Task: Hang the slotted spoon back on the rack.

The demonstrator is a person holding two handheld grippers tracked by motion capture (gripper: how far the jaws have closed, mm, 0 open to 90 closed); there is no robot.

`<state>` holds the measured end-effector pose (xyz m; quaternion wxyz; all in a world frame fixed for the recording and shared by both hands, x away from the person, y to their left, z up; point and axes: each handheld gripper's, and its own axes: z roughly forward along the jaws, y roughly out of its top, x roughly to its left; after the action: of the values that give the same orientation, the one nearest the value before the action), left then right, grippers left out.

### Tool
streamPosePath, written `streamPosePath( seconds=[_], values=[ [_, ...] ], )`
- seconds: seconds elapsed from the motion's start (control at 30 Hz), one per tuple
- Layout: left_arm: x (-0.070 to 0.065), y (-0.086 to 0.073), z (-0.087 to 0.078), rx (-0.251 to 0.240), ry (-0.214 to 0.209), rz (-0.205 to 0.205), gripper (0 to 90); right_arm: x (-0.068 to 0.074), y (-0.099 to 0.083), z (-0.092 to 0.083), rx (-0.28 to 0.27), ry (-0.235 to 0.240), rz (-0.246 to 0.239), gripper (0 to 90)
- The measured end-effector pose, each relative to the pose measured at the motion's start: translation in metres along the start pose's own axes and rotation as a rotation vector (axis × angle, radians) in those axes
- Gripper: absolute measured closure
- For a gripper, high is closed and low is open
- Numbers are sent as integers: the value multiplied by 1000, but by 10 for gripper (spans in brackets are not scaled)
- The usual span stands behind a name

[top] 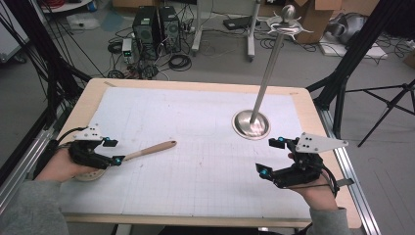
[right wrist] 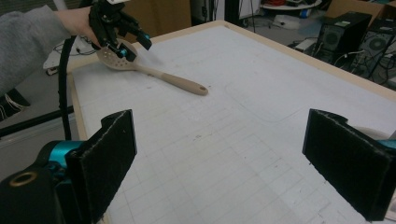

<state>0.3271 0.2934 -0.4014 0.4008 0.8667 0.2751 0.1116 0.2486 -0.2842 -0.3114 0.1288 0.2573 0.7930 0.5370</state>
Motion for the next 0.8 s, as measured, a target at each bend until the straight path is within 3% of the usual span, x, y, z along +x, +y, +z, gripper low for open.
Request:
streamPosePath(
  seconds=[0.53,0.7,0.8],
  values=[
    [5,1,14,98,-4,50,390,1,-5,0,10,-3,14,89],
    [2,2,20,168,-4,79,446,2,-5,1,15,0,16,89],
    [2,3,20,187,-2,90,467,2,-5,1,15,2,11,89]
  ],
)
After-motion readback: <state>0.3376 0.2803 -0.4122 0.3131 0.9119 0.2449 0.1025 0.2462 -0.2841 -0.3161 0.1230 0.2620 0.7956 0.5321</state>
